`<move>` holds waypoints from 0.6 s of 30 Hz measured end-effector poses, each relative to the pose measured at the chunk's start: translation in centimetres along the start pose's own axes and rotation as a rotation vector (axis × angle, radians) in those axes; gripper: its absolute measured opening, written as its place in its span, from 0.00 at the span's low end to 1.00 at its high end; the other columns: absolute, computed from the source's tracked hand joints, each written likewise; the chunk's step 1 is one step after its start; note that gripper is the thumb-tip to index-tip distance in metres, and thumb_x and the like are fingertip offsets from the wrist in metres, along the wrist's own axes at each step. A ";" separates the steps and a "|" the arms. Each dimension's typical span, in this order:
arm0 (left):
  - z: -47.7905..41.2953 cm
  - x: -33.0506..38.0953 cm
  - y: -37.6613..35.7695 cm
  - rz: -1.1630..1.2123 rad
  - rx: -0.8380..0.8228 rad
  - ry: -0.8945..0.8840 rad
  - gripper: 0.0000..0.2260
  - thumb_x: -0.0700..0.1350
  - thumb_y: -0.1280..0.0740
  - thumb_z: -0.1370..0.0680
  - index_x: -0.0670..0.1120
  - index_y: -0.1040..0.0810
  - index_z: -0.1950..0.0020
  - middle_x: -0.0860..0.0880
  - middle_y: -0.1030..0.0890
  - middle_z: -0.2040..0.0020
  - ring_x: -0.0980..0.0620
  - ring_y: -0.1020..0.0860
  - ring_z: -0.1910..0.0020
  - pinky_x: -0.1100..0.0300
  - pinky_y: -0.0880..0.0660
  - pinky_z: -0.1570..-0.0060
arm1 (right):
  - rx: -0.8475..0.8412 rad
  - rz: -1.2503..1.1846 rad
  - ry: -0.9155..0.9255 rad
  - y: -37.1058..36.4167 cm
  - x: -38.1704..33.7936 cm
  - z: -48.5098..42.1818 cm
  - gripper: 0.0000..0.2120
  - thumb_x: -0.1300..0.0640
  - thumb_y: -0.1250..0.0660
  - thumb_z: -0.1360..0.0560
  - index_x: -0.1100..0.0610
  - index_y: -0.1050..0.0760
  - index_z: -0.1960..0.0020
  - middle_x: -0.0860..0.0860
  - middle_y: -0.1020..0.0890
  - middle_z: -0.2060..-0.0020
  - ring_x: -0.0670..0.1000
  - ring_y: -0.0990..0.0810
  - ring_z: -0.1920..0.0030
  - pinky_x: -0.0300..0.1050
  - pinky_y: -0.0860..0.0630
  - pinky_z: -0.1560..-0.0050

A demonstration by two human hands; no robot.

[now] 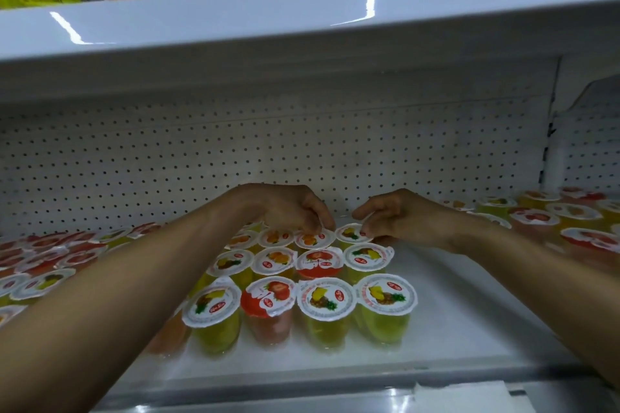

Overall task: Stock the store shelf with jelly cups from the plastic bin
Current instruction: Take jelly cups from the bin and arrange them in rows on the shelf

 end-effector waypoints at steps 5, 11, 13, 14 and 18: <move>-1.0 2.3 0.4 0.088 0.171 -0.128 0.12 0.38 0.34 0.21 0.48 0.20 0.40 0.54 0.17 0.50 0.59 0.20 0.51 0.72 0.25 0.52 | 0.142 0.261 0.078 3.8 0.3 1.9 0.12 0.62 0.33 0.23 0.52 0.21 0.41 0.48 0.18 0.51 0.46 0.19 0.50 0.41 0.23 0.43; -5.1 9.4 0.5 0.013 0.230 -0.278 0.14 0.40 0.32 0.22 0.48 0.21 0.36 0.51 0.20 0.39 0.53 0.21 0.41 0.60 0.27 0.37 | 0.196 0.817 -0.118 11.3 1.3 5.8 0.16 0.44 0.31 0.27 0.44 0.25 0.40 0.44 0.23 0.47 0.47 0.22 0.49 0.44 0.24 0.45; -7.5 11.2 0.2 -0.014 0.214 -0.267 0.16 0.40 0.33 0.22 0.47 0.23 0.34 0.50 0.21 0.36 0.53 0.23 0.39 0.60 0.29 0.36 | 0.137 0.902 -0.228 11.7 2.4 6.6 0.19 0.35 0.32 0.30 0.42 0.26 0.43 0.43 0.22 0.48 0.47 0.22 0.50 0.46 0.23 0.45; -8.9 12.2 0.0 -0.023 0.203 -0.262 0.17 0.40 0.33 0.21 0.47 0.24 0.32 0.49 0.23 0.34 0.52 0.24 0.38 0.60 0.30 0.35 | 0.106 0.910 -0.253 11.6 3.0 6.8 0.21 0.31 0.34 0.33 0.40 0.26 0.44 0.41 0.22 0.50 0.47 0.21 0.52 0.46 0.23 0.47; -13.5 14.5 -1.4 -0.050 0.157 -0.215 0.23 0.48 0.32 0.21 0.46 0.29 0.27 0.49 0.28 0.28 0.51 0.29 0.31 0.65 0.36 0.38 | 0.063 0.826 -0.198 11.6 5.2 6.7 0.28 0.28 0.38 0.45 0.35 0.24 0.48 0.37 0.23 0.55 0.44 0.22 0.54 0.45 0.23 0.50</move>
Point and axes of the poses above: each hand's wrist, its own z-axis away from the middle knuckle, its own y-axis out of the back of the hand, x = y × z, the point moved 5 cm from there along -z, towards the middle knuckle
